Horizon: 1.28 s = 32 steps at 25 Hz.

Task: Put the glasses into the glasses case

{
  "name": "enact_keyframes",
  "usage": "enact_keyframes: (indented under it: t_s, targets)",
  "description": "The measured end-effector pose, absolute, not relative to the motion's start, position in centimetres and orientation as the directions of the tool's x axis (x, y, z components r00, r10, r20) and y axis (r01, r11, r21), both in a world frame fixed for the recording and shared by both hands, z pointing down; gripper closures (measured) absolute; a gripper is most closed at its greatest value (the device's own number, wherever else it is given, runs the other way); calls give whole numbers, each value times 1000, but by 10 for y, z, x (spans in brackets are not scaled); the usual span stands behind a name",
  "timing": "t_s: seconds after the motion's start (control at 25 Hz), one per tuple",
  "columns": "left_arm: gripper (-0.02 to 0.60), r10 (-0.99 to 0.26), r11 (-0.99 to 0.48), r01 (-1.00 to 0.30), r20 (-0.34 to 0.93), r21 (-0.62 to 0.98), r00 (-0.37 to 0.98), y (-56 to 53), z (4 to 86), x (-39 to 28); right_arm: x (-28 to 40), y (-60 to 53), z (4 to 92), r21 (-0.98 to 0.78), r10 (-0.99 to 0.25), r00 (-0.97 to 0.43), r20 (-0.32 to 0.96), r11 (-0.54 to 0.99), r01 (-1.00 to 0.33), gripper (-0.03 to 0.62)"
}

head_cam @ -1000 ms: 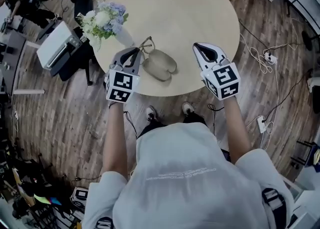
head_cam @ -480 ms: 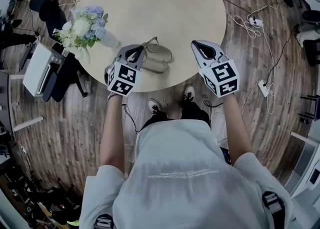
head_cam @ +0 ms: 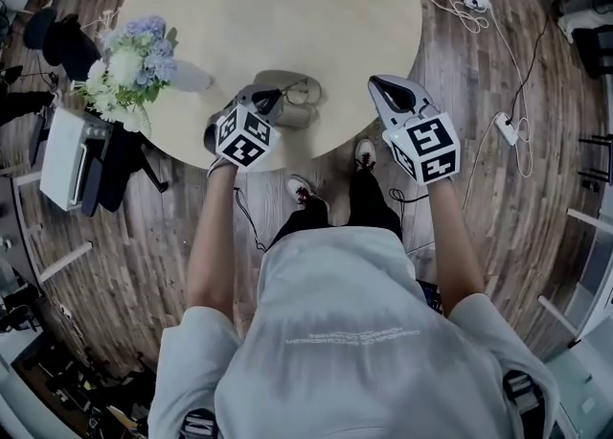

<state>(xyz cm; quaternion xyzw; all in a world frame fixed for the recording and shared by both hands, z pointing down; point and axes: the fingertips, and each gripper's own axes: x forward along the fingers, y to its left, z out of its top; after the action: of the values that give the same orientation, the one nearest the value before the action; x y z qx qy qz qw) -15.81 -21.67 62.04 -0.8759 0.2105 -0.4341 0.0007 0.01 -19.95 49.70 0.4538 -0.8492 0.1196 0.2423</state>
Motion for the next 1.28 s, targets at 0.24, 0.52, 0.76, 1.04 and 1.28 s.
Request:
enact_keyframes:
  t_s: [0.24,0.52,0.76,1.04,1.28]
  targets:
    - [558,-241,-970,-145,824,-194,513,-211,649,-151,-2,-187,518,-9,-707,-448,547,530,-848,592]
    - [558,-125,-986,41,883,-161,453,-191,677,-154,-8,-180,533,-34,-706,-421,569,492,-870,592]
    - [558,-105,-980,108,902,-165,418,-184,683,-162,-18,-178,541,-42,-689,-429,584,503,-864,592]
    - [558,-81,-972,175,921,-158,381,-169,696,-166,-30,-183,542,-38,-679,-442,586,522,-852,592]
    - [557,-95,-973,165,929,-163,357,-161,711,-169,-28,-182,544,-40,-673,-442,594,523,-851,594]
